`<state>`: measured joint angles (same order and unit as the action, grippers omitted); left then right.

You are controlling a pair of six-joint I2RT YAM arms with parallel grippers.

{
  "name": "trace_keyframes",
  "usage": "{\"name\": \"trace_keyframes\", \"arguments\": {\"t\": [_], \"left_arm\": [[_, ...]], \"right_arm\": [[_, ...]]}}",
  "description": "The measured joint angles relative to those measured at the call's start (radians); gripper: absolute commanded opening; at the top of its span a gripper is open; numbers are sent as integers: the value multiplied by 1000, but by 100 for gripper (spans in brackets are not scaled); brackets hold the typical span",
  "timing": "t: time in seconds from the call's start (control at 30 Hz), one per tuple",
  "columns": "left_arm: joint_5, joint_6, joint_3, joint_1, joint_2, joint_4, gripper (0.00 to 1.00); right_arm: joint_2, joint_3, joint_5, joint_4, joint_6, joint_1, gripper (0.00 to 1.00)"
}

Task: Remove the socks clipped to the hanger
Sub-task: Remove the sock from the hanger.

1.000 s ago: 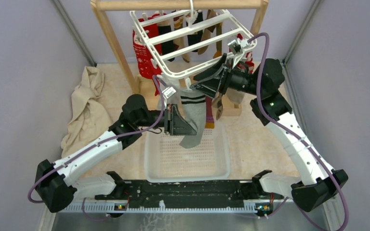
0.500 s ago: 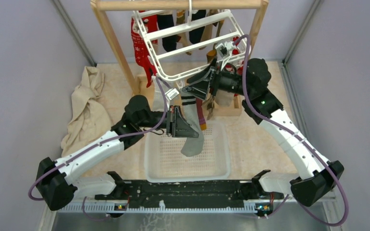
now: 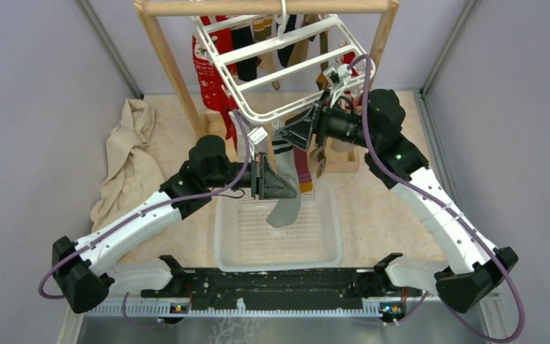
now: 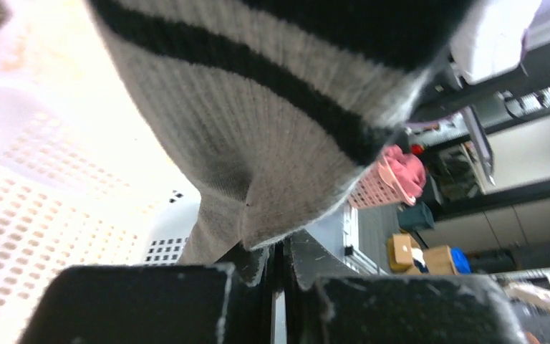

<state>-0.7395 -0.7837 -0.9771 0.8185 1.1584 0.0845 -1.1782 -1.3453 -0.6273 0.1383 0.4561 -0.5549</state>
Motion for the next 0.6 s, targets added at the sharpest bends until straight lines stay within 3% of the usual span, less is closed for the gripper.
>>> {"name": "trace_keyframes", "arguments": {"t": [0.23, 0.6], "left_arm": [[163, 72, -41, 0, -21, -171, 5], [315, 111, -100, 18, 0, -260, 4]], "right_arm": [[67, -18, 53, 151, -8, -11, 62], [212, 19, 166, 301, -19, -21, 61]]}}
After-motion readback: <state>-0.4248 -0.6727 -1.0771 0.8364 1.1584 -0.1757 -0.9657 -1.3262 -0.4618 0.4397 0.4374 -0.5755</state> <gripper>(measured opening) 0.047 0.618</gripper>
